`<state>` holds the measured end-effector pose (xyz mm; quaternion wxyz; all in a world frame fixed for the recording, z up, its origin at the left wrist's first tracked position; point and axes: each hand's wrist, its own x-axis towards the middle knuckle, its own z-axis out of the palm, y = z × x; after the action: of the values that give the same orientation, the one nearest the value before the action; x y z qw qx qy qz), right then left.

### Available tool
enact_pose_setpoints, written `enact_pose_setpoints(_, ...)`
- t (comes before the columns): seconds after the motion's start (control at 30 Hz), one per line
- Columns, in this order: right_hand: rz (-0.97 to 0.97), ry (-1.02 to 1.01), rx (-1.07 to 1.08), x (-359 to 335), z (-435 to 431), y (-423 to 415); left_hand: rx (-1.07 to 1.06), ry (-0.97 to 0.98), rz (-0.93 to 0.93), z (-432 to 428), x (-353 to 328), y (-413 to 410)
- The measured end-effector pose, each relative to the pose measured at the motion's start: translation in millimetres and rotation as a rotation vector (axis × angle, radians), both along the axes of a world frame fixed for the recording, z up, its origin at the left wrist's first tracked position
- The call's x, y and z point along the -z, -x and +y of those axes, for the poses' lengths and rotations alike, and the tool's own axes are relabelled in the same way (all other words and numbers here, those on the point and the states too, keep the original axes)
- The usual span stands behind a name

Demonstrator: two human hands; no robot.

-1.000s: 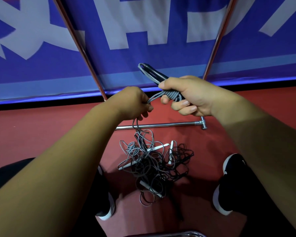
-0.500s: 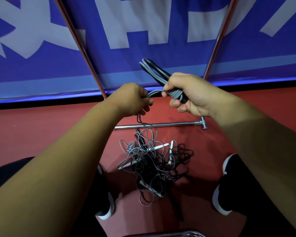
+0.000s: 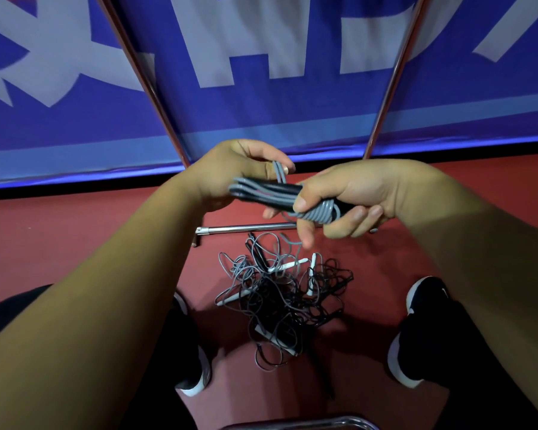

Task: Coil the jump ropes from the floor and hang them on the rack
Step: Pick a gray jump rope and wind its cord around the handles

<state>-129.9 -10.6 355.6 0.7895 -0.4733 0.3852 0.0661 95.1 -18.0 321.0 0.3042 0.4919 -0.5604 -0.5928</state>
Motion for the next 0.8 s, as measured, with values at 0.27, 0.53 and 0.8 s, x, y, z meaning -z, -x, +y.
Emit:
enact_pose_setpoints(0.27, 0.146, 0.066, -0.122, 6, -1, 0, 0.029, 0.114, -0.002, 3, -17, 19)
enact_pose_setpoints(0.53, 0.272, 0.298, 0.22, 29, -13, -2, 0.031, 0.398, -0.421, 3, -31, 22)
enact_pose_setpoints(0.8, 0.391, 0.585, 0.556, 43, -27, -6, 0.207, 0.648, -0.96, 3, -12, 24)
